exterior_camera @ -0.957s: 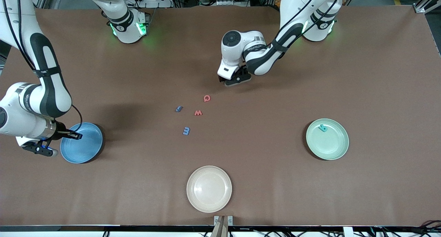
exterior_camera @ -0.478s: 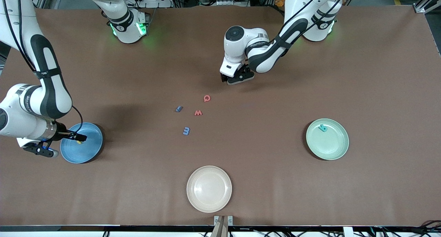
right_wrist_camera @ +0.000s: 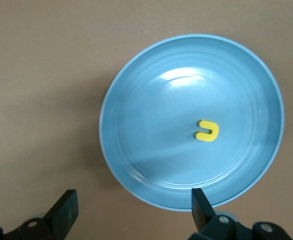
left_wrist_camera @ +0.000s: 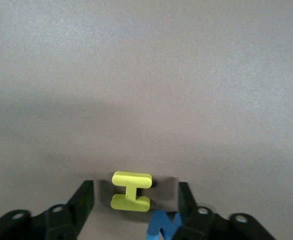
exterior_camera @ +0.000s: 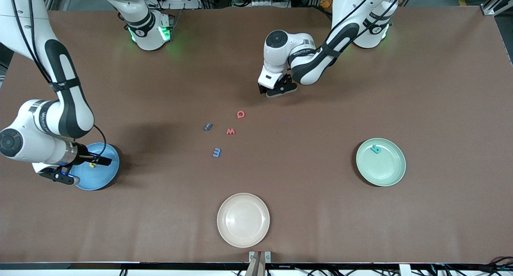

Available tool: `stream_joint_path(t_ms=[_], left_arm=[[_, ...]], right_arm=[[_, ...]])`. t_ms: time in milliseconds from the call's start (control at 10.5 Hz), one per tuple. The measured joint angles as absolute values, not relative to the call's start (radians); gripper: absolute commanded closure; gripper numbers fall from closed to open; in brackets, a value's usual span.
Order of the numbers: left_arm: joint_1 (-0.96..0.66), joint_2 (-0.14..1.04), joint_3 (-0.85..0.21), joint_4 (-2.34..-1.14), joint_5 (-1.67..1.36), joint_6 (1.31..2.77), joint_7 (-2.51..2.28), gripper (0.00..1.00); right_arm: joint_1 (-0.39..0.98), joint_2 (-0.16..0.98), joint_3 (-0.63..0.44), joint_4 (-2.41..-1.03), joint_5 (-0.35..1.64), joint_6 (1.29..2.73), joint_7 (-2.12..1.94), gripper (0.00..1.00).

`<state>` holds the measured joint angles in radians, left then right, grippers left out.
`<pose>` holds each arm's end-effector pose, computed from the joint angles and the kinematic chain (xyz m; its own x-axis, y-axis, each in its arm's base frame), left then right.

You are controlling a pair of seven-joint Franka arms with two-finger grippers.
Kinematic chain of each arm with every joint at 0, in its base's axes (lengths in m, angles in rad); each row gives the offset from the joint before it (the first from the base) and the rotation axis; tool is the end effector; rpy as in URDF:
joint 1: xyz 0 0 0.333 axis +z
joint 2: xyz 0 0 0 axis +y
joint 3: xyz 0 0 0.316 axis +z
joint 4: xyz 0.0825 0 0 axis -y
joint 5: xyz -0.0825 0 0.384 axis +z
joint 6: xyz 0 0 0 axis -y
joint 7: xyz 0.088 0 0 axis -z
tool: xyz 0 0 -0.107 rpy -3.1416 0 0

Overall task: Sort upper and lower case letters into plates
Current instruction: 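Release the u in the blue plate while the left gripper grasps the H, then move the H to the green plate while the right gripper reaches the 6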

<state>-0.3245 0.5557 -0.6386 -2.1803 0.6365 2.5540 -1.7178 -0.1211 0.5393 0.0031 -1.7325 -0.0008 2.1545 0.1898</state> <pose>0.2984 -0.4621 0.1766 0.9605 0.2777 0.0172 0.2777 -0.9607 -0.0001 0.6500 -0.0773 0.2606 0.9463 -0.3020 -0.1151 -0.3016 -0.9532 0.0211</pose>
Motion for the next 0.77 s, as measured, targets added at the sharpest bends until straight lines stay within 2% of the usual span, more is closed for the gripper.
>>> stream_joint_path(t_ms=[478,574,670,765], left_arm=[[-0.324,0.556,-0.639,-2.195,0.650,2.576,-1.718,0.40],[-0.324,0.556,-0.639,-2.198,0.661,2.577,-1.718,0.53],[-0.323,0.556,-0.639,-2.200,0.666,2.578,-1.718,0.77],[-0.322,0.556,-0.639,-2.200,0.667,2.578,-1.718,0.87]], right_arm=[[-0.087,0.539,0.006,-1.732,0.016,2.134,0.254,0.00],[-0.071,0.539,0.006,-1.732,0.023,2.132,0.274,0.00],[-0.057,0.539,0.007,-1.732,0.028,2.132,0.294,0.00],[-0.044,0.539,0.007,-1.732,0.035,2.132,0.314,0.00]])
